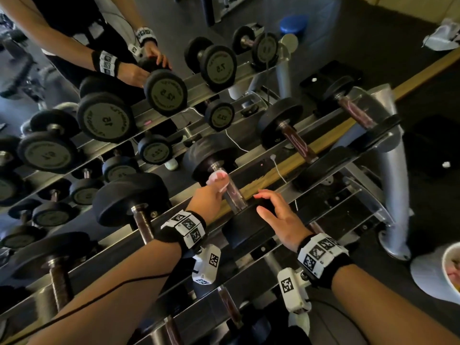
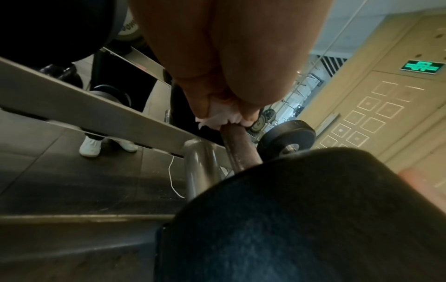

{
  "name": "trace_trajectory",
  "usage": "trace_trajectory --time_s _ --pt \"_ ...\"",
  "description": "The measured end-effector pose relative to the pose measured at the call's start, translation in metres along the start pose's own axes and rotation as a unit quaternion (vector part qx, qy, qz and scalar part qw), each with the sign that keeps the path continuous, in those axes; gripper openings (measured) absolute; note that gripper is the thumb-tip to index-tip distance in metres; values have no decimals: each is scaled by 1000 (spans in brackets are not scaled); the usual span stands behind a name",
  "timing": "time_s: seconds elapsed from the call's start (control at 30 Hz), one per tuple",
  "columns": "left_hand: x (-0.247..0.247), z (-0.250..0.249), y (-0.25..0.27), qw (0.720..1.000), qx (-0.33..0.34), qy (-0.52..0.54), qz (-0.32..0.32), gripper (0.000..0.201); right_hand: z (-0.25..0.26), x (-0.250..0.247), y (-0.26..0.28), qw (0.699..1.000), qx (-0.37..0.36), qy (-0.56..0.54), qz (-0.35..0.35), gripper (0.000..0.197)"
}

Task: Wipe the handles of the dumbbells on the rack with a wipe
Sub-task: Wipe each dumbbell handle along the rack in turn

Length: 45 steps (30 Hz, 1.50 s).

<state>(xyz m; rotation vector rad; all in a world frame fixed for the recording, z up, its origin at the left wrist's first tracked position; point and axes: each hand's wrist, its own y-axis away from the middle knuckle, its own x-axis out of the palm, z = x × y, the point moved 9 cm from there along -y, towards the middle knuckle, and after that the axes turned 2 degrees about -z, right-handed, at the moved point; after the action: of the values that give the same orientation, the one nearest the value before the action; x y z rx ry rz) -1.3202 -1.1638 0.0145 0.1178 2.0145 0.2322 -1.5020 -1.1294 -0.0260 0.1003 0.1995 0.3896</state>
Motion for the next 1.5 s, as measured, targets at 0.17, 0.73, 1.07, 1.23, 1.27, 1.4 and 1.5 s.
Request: trace_trajectory --time_s 0.17,0.73,1.07,1.23,1.27,1.4,1.5 --pt "14 3 9 996 -33 -10 82 42 1 0 0 1000 4 -5 4 26" --pt "-4 0 40 950 -85 255 157 30 -9 -3 8 988 99 -108 -42 53" --pt "-39 -40 -31 995 50 -17 82 46 -24 -1 7 984 127 -119 -31 57" --pt "-12 -32 -32 976 75 -150 137 38 -23 -1 7 986 115 -117 -25 54" --pt "-11 -32 -30 970 86 -175 143 36 -23 -1 7 986 113 -117 -22 54" --pt "-11 -33 -25 959 84 -208 173 40 -20 -2 7 986 112 -118 -20 56" --pt "-7 -39 -13 952 105 -210 194 40 -19 -1 8 987 114 -112 -17 56"
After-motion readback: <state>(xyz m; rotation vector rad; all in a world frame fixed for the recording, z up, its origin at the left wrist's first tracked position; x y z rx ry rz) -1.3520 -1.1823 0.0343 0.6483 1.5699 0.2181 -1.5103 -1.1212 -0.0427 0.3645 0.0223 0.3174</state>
